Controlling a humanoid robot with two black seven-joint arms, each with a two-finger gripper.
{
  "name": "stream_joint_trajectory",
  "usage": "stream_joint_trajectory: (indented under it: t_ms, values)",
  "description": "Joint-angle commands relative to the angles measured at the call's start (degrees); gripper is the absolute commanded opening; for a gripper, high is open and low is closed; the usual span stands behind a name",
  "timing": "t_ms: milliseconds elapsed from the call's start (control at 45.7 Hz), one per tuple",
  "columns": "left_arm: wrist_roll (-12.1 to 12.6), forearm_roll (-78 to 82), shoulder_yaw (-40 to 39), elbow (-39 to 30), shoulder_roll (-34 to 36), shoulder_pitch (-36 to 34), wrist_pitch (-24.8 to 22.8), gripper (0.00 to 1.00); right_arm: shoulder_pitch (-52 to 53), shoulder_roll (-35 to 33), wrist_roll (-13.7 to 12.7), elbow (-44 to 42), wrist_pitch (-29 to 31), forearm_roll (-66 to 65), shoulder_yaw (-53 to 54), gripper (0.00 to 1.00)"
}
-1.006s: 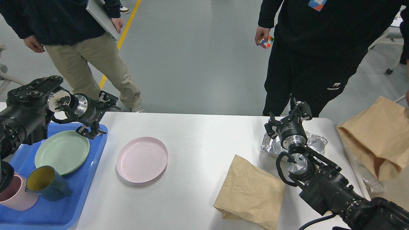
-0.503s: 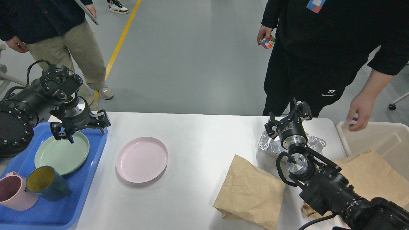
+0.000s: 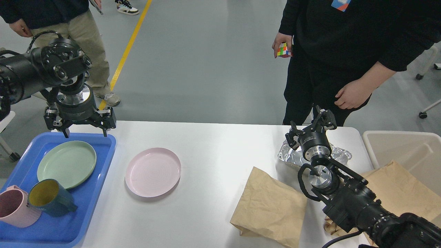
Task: Tidy desktop
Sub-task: 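Move the left gripper over toward the pink plate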
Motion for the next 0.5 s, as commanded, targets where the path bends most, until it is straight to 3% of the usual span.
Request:
stream_joint_trajectory:
  t_ms: [0,87,153,350,481]
  values:
    - [-11.4,-0.2,5.6,-7.0,0.3,-5.4,0.0,0.96,0.0,0.0,0.0,0.1,0.0,0.0,0.0,1.00]
    - [-18.7,-0.2,8.0,-8.4,0.3,-6.4,0.0,0.97,0.0,0.0,0.0,0.0,0.0,0.0,0.0,1.00]
    - [-21.2,-0.2,8.3,-8.2,-0.3,-5.7,0.0,0.97,0.0,0.0,0.0,0.1,0.0,0.0,0.0,1.00]
    - [-21.5,0.4,6.3,-6.8,-0.7,-0.6,0.5,0.97,0.0,0.0,0.0,0.1,0.0,0.0,0.0,1.00]
    - [-21.3,0.4,3.8,-2.1,-3.6,6.1,7.9,0.97,0.0,0.0,0.0,0.1,0.0,0.0,0.0,1.00]
